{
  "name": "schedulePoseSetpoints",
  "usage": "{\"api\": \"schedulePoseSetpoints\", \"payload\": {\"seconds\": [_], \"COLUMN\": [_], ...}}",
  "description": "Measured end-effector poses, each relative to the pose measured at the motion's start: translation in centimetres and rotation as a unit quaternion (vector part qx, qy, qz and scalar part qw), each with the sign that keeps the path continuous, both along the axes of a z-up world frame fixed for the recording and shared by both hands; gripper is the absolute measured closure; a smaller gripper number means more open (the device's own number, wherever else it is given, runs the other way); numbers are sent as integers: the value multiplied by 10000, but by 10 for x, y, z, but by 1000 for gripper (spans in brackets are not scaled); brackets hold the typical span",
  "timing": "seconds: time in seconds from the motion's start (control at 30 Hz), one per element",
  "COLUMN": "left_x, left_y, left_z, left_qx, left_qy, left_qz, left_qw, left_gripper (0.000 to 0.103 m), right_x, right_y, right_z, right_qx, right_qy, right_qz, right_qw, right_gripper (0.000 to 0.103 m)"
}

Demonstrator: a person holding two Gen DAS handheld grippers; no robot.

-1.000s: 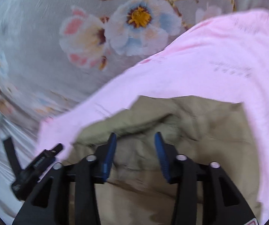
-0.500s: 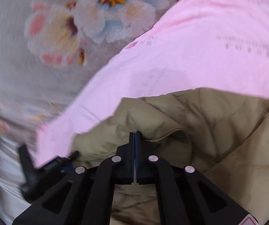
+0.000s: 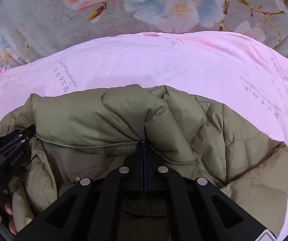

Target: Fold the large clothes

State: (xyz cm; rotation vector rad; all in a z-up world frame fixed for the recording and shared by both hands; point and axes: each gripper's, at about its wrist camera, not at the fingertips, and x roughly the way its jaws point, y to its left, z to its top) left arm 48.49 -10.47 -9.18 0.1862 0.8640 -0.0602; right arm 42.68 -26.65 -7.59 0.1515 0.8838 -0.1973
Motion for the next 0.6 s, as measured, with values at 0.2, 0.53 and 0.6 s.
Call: {"api": "schedulePoseSetpoints", "payload": {"seconds": [0.2, 0.53, 0.6], "left_x": [-1, -2, -1], "left_y": [-4, -6, -7], "left_z": [-2, -3, -4], "left_qx": [104, 155, 163], "left_qy": [-131, -175, -128], "left_qz": [18, 36, 66], "left_qw": [9999, 9997, 9998], "left_gripper": [69, 69, 68], "right_x": [-2, -1, -1], "right_y": [7, 8, 8], "right_z": [-1, -1, -1], "right_qx": [-356, -353, -378], "right_qy": [-80, -122, -119], "right_qz": [-16, -24, -18], "right_qw": [9993, 9993, 9992], "right_gripper": [103, 103, 103]}}
